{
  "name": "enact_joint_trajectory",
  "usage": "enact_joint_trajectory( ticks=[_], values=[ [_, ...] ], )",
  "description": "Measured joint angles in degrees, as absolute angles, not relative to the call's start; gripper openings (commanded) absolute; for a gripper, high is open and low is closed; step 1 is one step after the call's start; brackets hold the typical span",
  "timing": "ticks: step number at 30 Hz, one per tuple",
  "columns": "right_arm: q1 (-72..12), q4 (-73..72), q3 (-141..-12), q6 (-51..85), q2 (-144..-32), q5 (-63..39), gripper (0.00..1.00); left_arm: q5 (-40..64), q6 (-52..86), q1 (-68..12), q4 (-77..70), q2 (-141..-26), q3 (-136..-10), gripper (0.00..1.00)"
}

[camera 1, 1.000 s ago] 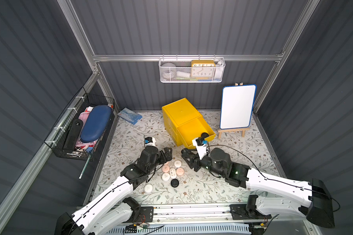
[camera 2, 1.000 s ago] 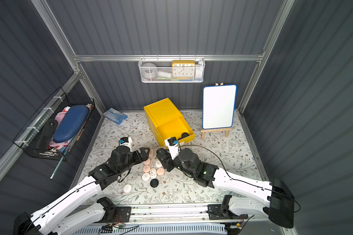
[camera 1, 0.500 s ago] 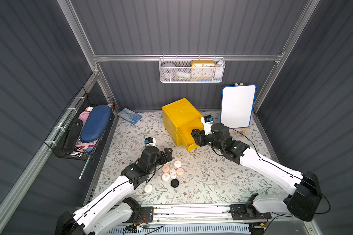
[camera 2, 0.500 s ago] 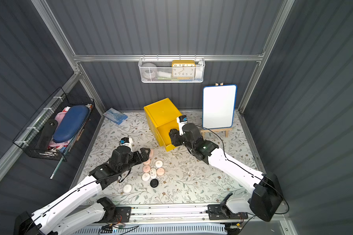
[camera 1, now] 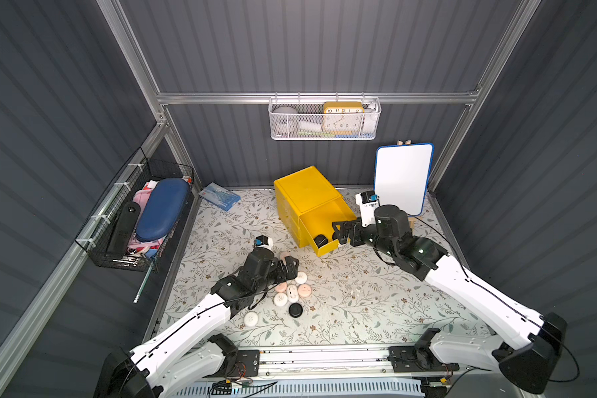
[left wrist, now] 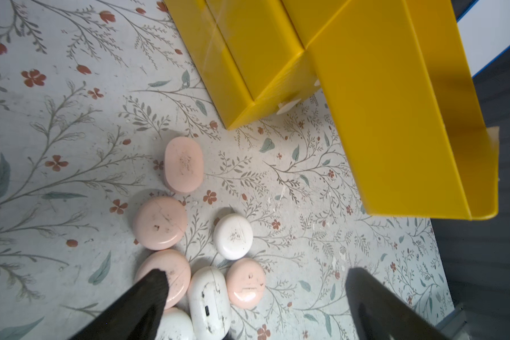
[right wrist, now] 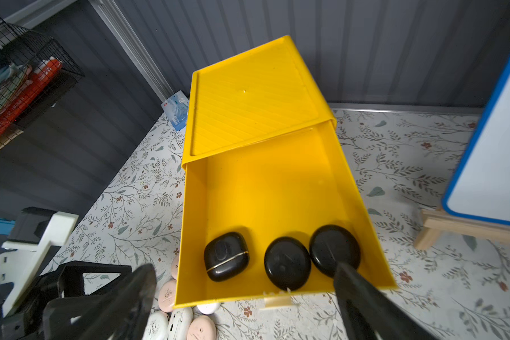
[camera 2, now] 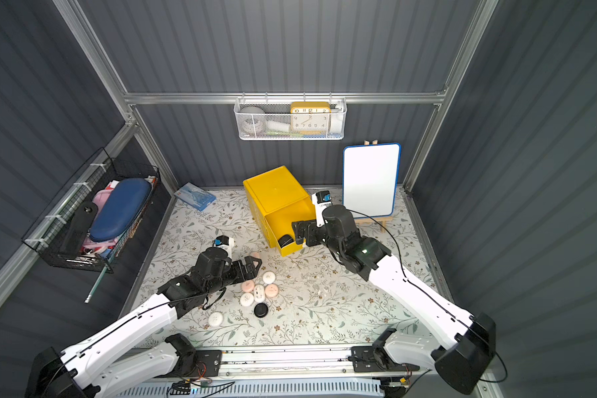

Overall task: Put the bluetooth earphones in the drawer according to color
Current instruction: Place the bluetooth earphone in the drawer, then pick up the Bluetooth earphone from the center of the board.

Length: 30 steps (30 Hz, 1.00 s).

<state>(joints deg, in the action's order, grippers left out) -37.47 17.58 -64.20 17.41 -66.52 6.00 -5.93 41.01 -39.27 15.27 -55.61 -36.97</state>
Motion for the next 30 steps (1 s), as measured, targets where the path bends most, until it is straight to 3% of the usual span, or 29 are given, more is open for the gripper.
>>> enact_joint_trajectory(
  ticks=[14, 30],
  values=[
    [-37.2, 22.9, -48.9, 26.2, -50.9, 12.8, 0.99, -0.7, 43.6, -43.6, 21.4, -54.5, -33.1, 0.99],
    [-37.2, 23.2, -43.5, 28.6, -47.2, 17.7, 0.99, -1.8, 52.5, -56.8, 27.6, -67.9, -33.9, 0.81]
  ],
)
